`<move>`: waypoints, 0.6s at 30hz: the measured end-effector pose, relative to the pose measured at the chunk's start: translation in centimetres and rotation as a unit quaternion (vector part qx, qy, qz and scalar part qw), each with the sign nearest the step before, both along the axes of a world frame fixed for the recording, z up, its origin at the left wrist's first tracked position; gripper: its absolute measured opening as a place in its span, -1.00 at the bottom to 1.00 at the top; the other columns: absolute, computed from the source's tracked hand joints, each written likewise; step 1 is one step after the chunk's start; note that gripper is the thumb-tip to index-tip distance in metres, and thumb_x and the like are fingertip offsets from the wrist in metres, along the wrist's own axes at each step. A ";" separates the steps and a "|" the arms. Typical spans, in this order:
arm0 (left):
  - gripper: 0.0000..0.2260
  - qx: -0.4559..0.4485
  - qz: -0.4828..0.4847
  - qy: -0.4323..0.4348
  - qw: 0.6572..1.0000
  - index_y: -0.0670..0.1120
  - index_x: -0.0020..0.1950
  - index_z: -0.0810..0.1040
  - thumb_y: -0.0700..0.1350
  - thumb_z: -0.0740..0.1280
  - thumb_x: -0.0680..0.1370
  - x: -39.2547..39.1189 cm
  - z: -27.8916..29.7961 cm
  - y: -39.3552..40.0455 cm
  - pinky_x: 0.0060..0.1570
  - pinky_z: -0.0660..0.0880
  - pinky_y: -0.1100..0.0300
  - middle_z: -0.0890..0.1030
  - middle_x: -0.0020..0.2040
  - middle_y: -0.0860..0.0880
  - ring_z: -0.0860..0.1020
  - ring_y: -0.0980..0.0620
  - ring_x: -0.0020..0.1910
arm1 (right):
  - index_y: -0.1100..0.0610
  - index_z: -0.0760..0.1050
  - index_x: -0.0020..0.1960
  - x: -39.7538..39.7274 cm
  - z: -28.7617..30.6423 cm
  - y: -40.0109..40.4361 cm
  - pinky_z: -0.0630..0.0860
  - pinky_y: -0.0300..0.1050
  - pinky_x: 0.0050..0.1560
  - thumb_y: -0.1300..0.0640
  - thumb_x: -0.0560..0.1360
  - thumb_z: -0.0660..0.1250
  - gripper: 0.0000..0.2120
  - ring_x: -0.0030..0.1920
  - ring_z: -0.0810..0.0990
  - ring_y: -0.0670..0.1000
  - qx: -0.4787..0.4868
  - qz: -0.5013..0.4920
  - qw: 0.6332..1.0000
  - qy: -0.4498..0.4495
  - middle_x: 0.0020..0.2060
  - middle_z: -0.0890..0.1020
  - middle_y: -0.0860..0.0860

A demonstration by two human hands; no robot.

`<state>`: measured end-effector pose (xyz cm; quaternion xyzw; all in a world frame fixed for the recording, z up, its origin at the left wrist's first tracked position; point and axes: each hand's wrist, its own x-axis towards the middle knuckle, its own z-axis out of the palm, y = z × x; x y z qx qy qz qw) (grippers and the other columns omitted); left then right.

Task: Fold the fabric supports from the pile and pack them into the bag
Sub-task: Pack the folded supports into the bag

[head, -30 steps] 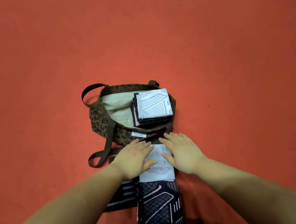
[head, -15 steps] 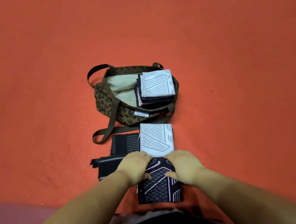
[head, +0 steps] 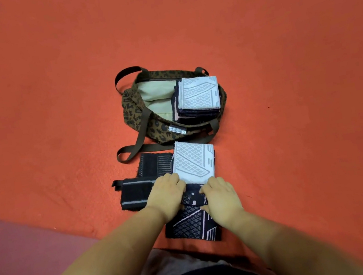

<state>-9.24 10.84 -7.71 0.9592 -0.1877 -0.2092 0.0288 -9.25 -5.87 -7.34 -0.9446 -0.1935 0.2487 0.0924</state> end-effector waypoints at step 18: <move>-0.26 0.036 0.039 0.125 0.991 0.00 0.46 0.23 0.10 0.48 0.37 0.6 1.8 0.3 0.27 0.27 0.10 0.44 0.30 -0.06 0.39 -0.07 0.29 | 0.10 0.49 0.20 0.6 0.4 -0.5 0.31 -0.25 0.14 0.18 0.39 0.43 -0.62 0.20 0.39 0.04 0.138 -0.068 0.976 0.153 0.12 0.44 0.06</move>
